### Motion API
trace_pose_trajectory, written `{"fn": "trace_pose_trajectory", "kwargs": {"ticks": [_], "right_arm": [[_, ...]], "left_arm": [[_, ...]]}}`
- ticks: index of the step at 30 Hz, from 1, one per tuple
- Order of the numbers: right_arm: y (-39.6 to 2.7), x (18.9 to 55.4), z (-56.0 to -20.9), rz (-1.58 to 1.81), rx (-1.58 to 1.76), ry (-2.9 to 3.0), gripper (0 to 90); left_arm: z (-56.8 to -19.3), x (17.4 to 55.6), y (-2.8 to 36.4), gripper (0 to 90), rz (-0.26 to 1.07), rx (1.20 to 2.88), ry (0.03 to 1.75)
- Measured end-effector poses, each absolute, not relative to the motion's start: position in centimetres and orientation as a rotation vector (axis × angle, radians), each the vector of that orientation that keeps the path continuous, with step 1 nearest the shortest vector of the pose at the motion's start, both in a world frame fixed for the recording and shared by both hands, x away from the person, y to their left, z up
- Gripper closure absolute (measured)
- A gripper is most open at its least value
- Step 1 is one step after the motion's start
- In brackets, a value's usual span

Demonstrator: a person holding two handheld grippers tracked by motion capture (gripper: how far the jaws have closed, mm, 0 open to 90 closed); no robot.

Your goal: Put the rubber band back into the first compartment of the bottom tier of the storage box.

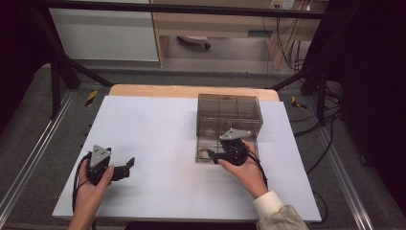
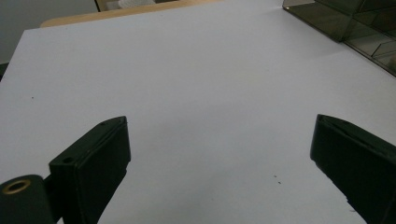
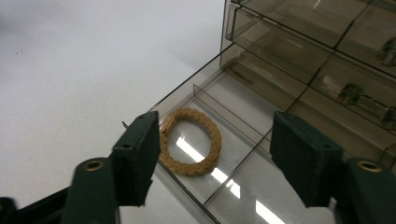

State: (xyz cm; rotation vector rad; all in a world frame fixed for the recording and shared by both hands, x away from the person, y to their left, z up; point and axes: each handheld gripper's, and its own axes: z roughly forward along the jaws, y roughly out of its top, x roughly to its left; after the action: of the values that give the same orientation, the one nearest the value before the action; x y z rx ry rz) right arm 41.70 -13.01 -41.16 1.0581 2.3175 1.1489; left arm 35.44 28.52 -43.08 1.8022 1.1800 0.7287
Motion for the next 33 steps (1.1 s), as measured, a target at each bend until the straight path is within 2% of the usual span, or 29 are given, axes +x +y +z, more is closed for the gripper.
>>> {"fn": "trace_pose_trajectory", "kwargs": {"ticks": [12, 16, 33], "right_arm": [[-15.0, 41.4, -39.9, 1.193, 1.146, 2.197, 6.1], [-15.7, 41.1, -40.0, 1.177, 1.162, 2.188, 3.7], [-17.3, 40.4, -39.8, 1.203, 1.189, 2.171, 3.3]], "left_arm": [[-43.1, 35.4, 28.6, 4.7, 0.731, 1.799, 1.189], [-43.1, 35.3, 28.5, 4.7, 0.730, 1.798, 1.185], [-43.0, 35.3, 28.7, 4.7, 0.734, 1.795, 1.185]]}}
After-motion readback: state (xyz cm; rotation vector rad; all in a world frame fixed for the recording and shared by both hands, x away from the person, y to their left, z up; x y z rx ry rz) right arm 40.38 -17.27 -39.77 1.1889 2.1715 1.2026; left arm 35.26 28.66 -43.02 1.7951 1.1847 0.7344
